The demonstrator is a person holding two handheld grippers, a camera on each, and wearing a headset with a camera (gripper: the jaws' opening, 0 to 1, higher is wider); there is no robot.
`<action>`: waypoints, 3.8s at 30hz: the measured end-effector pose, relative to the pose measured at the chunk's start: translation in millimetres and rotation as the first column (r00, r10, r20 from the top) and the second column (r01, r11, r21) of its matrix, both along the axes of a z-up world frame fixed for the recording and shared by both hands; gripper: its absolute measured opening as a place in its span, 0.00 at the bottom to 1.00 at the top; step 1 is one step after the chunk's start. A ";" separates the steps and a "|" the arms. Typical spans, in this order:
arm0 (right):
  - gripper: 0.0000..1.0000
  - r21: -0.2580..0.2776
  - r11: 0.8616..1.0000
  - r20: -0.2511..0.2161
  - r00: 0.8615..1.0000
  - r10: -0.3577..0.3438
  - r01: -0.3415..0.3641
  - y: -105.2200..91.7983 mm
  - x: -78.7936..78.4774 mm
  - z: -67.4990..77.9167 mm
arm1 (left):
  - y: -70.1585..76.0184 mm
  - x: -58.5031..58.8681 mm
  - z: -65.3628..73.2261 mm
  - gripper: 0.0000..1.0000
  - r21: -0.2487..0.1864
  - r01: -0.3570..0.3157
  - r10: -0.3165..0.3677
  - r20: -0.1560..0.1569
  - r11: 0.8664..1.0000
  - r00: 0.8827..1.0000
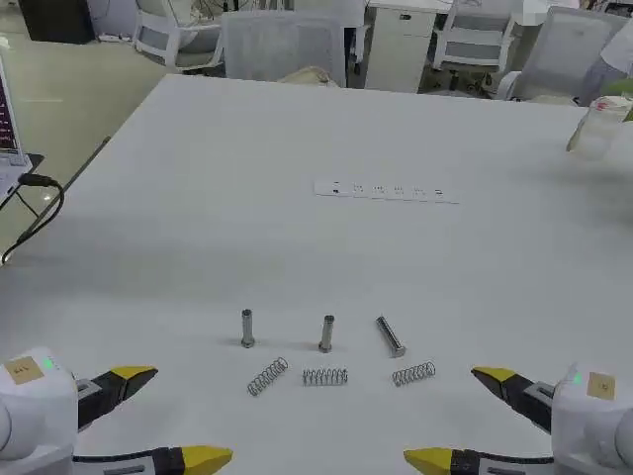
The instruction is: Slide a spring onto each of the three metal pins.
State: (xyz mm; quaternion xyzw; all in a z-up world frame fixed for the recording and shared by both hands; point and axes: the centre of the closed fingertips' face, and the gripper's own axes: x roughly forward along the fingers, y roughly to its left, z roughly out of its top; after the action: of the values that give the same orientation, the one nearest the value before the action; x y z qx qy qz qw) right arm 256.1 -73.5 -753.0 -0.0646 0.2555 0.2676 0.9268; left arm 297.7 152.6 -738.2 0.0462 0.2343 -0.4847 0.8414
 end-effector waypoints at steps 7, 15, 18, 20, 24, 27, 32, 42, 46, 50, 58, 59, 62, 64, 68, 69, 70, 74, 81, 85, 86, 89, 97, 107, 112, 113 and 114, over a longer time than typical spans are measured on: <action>0.80 -0.006 1.000 -0.008 1.000 0.009 -0.009 2.1 -1.4 -0.7 | -0.2 0.1 1.1 0.74 0.001 0.000 0.000 0.004 1.000 1.000; 0.80 -0.009 1.000 -0.009 1.000 0.011 -0.011 1.8 -1.7 -0.8 | 1.5 1.7 2.4 0.74 -0.001 -0.014 0.014 0.006 1.000 1.000; 0.80 -0.016 1.000 -0.010 1.000 0.020 -0.020 2.7 -2.6 -1.3 | 1.6 1.8 3.1 0.74 0.004 -0.014 0.014 0.010 1.000 1.000; 0.80 -0.014 1.000 -0.010 1.000 0.023 -0.023 3.4 -2.7 -1.1 | 3.8 2.7 3.6 0.73 0.005 -0.025 0.025 0.009 1.000 1.000; 0.80 -0.014 1.000 -0.009 1.000 0.025 -0.026 3.8 -2.5 -0.8 | 4.0 3.0 3.5 0.73 0.007 -0.027 0.027 0.008 1.000 1.000; 0.80 -0.009 1.000 -0.003 1.000 0.016 -0.016 2.6 -0.7 -0.6 | 2.9 2.2 1.7 0.73 0.013 -0.020 0.020 0.005 1.000 1.000; 0.80 -0.003 1.000 0.008 1.000 -0.011 0.011 -2.3 1.8 1.8 | 0.4 0.2 -1.3 0.73 0.017 0.008 -0.008 0.003 1.000 1.000; 0.79 -0.013 1.000 0.001 1.000 -0.010 0.010 -2.1 0.7 0.7 | 1.9 0.2 -1.7 0.73 0.015 0.016 -0.016 0.008 1.000 1.000; 0.79 -0.019 1.000 -0.004 1.000 0.003 -0.003 0.0 -0.3 -0.7 | 2.5 2.8 0.7 0.73 -0.005 -0.007 0.007 0.004 1.000 1.000; 0.79 -0.020 1.000 -0.008 1.000 0.007 -0.007 0.5 -0.8 -1.4 | 1.0 1.5 0.2 0.73 0.005 0.004 -0.004 0.008 1.000 1.000; 0.79 -0.027 0.999 -0.016 1.000 0.022 -0.022 1.9 -2.1 -3.2 | 3.1 4.5 2.2 0.72 -0.003 -0.010 0.011 0.011 1.000 1.000; 0.79 -0.028 0.999 -0.016 1.000 0.023 -0.023 1.9 -2.2 -3.1 | 3.2 4.7 2.4 0.72 -0.003 -0.011 0.011 0.012 1.000 1.000; 0.79 -0.032 0.999 -0.017 1.000 0.024 -0.024 2.0 -2.8 -3.2 | 3.4 5.9 3.4 0.72 -0.008 -0.015 0.016 0.016 1.000 1.000; 0.79 -0.035 0.999 -0.018 1.000 0.025 -0.025 1.8 -3.1 -3.7 | 3.2 6.1 4.0 0.72 -0.012 -0.017 0.017 0.017 1.000 1.000; 0.79 -0.052 0.998 -0.019 1.000 0.024 -0.025 -0.5 -3.3 -5.9 | 3.3 6.0 4.5 0.72 -0.014 -0.021 0.021 0.017 1.000 1.000; 0.79 -0.043 0.999 -0.016 1.000 0.007 -0.008 -3.5 -2.5 -5.0 | 3.5 6.0 5.1 0.72 -0.016 -0.024 0.024 0.018 1.000 1.000; 0.79 -0.037 0.999 -0.014 1.000 -0.002 0.001 -5.1 -1.9 -4.2 | 3.5 6.0 5.2 0.72 -0.016 -0.025 0.026 0.018 1.000 1.000; 0.78 -0.044 0.999 -0.017 1.000 -0.006 0.005 -6.2 -2.1 -5.2 | 1.4 5.0 6.2 0.71 -0.019 -0.022 0.023 0.018 1.000 1.000; 0.76 -0.055 0.998 -0.016 1.000 -0.021 0.020 -11.8 -0.2 -7.2 | -0.4 4.8 10.1 0.72 -0.030 -0.022 0.023 0.025 0.999 0.999; 0.75 -0.071 0.997 -0.022 1.000 -0.013 0.011 -12.9 -0.5 -7.6 | -1.4 4.6 12.0 0.72 -0.035 -0.016 0.017 0.033 0.999 0.999; 0.75 -0.078 0.997 -0.024 1.000 -0.009 0.007 -13.2 -0.4 -7.4 | -1.3 4.8 12.4 0.72 -0.036 -0.015 0.016 0.035 0.999 0.999; 0.75 -0.081 0.997 -0.023 1.000 -0.005 0.004 -15.2 1.4 -3.7 | -0.2 5.6 14.1 0.72 -0.040 -0.017 0.019 0.043 0.999 0.999; 0.74 -0.099 0.995 -0.003 1.000 -0.006 0.006 -28.2 18.9 14.9 | -0.1 7.0 14.5 0.72 -0.028 -0.003 0.004 0.061 1.000 0.998; 0.72 -0.122 0.992 0.021 1.000 0.020 -0.017 -36.0 57.8 39.9 | 0.5 9.3 15.0 0.72 -0.018 0.007 -0.006 0.072 1.000 0.997; 0.68 -0.131 0.991 0.007 0.999 0.037 -0.036 -32.2 75.2 42.7 | -0.4 9.5 13.3 0.72 -0.006 0.022 -0.021 0.070 1.000 0.997; 0.68 -0.133 0.991 0.004 0.999 0.036 -0.035 -32.3 78.6 42.6 | -0.7 9.7 13.2 0.72 -0.003 0.025 -0.025 0.070 1.000 0.997; 0.67 -0.134 0.990 -0.001 0.999 0.037 -0.037 -31.5 82.7 42.7 | -1.3 10.2 13.2 0.72 0.000 0.029 -0.029 0.070 1.000 0.997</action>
State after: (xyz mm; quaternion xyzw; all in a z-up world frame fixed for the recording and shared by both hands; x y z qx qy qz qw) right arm 338.8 -105.1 -710.3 -0.1317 0.2711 0.2670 0.9154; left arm 308.0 151.3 -725.0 0.0662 0.2037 -0.4950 0.8421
